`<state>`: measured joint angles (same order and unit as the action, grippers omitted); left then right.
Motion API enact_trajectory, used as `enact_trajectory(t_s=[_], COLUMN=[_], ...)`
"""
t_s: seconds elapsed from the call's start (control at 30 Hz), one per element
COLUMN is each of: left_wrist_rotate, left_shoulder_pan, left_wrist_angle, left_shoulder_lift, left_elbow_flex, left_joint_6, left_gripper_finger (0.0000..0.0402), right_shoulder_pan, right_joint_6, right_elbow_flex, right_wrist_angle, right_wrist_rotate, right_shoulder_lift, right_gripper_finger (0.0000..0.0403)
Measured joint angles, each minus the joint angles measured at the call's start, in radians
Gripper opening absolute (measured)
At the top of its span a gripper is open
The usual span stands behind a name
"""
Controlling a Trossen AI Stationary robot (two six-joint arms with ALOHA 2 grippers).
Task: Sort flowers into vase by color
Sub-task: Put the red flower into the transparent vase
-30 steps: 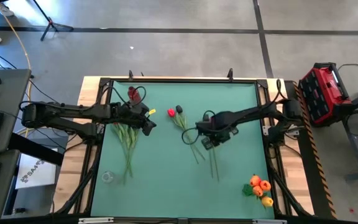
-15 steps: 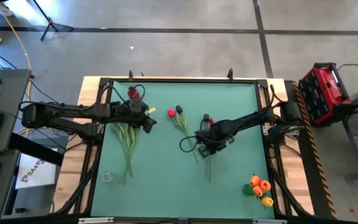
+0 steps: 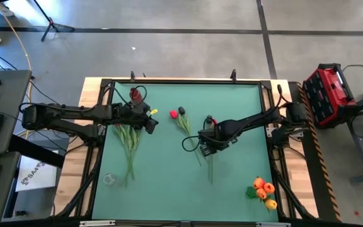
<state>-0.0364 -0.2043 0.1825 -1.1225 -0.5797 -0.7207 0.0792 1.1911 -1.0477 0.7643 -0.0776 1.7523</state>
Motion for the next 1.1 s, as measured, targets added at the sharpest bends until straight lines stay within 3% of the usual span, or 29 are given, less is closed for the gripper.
enact_trajectory(t_s=[0.4,0.53,0.73,0.87,1.1], left_wrist_rotate=[-0.002,-0.013,-0.002,-0.002,0.009], left_shoulder_pan=[0.000,0.000,0.000,0.000,0.005], left_wrist_angle=[0.002,0.005,0.004,-0.049,-0.191], left_shoulder_lift=[0.000,0.000,0.000,0.000,0.000], left_elbow_flex=[0.000,0.000,0.000,0.001,0.001], left_joint_6=[0.035,0.037,0.024,0.018,-0.011], left_gripper_finger=[0.0034,0.0034,0.0034,0.0034,0.0034], right_shoulder_pan=[0.000,0.000,-0.001,-0.002,0.023], right_joint_6=[0.040,0.001,-0.031,-0.050,-0.047], right_elbow_flex=[-0.006,-0.006,-0.003,0.000,0.002], right_wrist_angle=[-0.020,0.017,-0.003,-0.026,-0.045], right_wrist_rotate=[0.035,0.053,0.090,0.118,0.336], right_shoulder_lift=[0.057,0.059,0.059,0.052,-0.114], right_gripper_finger=[0.0125,0.0094,0.0015,0.0005,0.0001])
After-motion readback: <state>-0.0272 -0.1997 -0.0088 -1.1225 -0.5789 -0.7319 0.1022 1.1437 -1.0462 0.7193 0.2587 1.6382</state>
